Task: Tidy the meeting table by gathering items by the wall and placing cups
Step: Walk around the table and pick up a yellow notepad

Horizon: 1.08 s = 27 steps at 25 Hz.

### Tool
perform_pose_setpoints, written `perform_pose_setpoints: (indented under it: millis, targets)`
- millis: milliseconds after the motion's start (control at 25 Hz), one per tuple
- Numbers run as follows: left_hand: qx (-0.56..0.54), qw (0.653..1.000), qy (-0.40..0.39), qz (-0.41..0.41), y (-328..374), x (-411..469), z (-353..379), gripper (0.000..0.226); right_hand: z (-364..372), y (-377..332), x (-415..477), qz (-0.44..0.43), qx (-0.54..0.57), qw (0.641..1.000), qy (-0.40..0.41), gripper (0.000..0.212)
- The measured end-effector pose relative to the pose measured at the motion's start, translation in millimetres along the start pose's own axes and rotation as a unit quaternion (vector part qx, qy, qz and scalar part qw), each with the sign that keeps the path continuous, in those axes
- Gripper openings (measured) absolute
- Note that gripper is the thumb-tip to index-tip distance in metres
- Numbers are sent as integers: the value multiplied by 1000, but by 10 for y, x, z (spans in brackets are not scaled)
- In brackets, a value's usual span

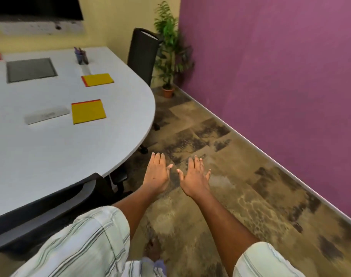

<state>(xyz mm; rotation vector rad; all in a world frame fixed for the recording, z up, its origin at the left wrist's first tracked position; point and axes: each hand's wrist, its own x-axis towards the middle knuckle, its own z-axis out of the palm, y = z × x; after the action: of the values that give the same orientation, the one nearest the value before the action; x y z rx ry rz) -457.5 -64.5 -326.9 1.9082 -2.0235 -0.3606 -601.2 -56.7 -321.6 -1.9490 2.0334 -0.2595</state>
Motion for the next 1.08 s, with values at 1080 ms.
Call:
perform_pose_setpoints:
  millis: [1080]
  targets:
    - [-86,887,209,-403,-2326,3034,-355,39,895,-2287,4044,-280,-41,948,-147,68]
